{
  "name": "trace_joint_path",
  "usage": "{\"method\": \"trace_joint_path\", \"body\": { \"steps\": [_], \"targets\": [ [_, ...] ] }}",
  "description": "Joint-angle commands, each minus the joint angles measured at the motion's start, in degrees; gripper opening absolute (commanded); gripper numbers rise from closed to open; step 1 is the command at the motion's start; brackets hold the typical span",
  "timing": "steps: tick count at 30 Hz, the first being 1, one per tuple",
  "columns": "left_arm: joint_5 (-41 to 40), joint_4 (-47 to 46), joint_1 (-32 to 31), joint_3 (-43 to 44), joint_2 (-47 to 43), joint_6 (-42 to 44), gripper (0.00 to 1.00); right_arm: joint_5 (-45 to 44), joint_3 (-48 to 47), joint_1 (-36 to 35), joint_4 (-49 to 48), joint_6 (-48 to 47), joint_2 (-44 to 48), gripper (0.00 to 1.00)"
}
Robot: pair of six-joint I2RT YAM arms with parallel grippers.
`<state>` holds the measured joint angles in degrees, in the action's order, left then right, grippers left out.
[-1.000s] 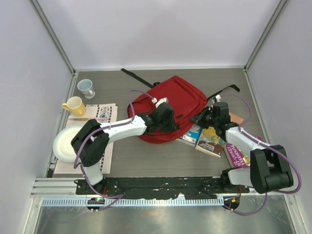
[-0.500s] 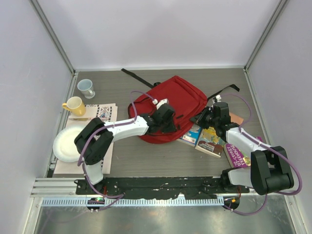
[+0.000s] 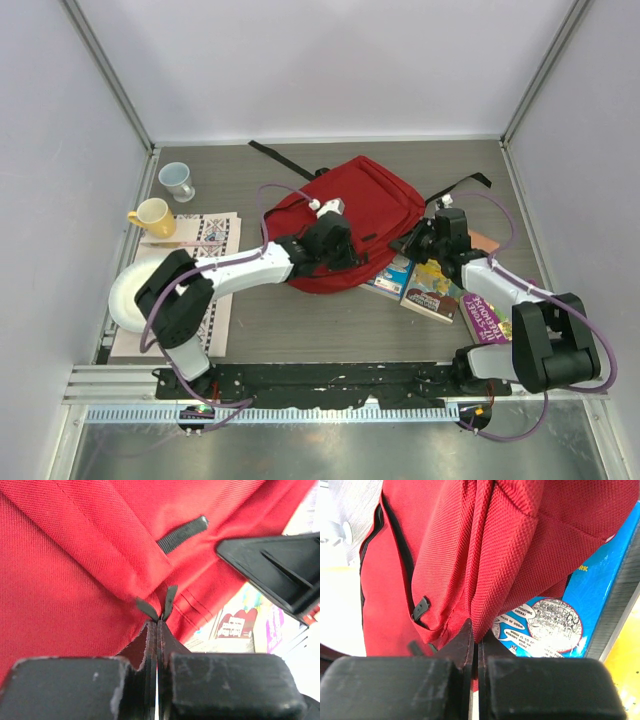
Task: Pack the student bag
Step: Move the student bag to the center of the board, then unzip the student bag at the center of the board.
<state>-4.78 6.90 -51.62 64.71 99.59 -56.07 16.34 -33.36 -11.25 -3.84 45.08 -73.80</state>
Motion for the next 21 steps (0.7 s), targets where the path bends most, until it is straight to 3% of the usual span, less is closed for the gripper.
{"method": "trace_joint_path", "body": {
  "steps": [1,13,14,16,21],
  "targets": [
    [0.3,-3.3,0.2,-2.0,-6.8,2.9,0.0,-1.6,-3.6,0.9,-2.8,1.8,-2.0,0.01],
    [-0.8,-1.7,0.3,-6.3,-10.4,4.7,0.0,-0.6,-3.7,2.8,-10.4,7.2,-4.7,0.01],
    [-0.5,-1.7,0.3,-5.7,-9.9,4.6,0.07,-0.1,-3.6,2.8,-10.5,7.1,-4.7,0.01],
    [0.1,-2.1,0.3,-4.2,-8.0,3.4,0.49,-0.2,-3.3,2.8,-10.3,6.6,-4.1,0.01],
    [0.5,-8.4,0.3,-3.4,-4.9,0.2,0.71,-0.1,-1.7,2.8,-9.1,5.3,-1.4,0.01]
  ]
}}
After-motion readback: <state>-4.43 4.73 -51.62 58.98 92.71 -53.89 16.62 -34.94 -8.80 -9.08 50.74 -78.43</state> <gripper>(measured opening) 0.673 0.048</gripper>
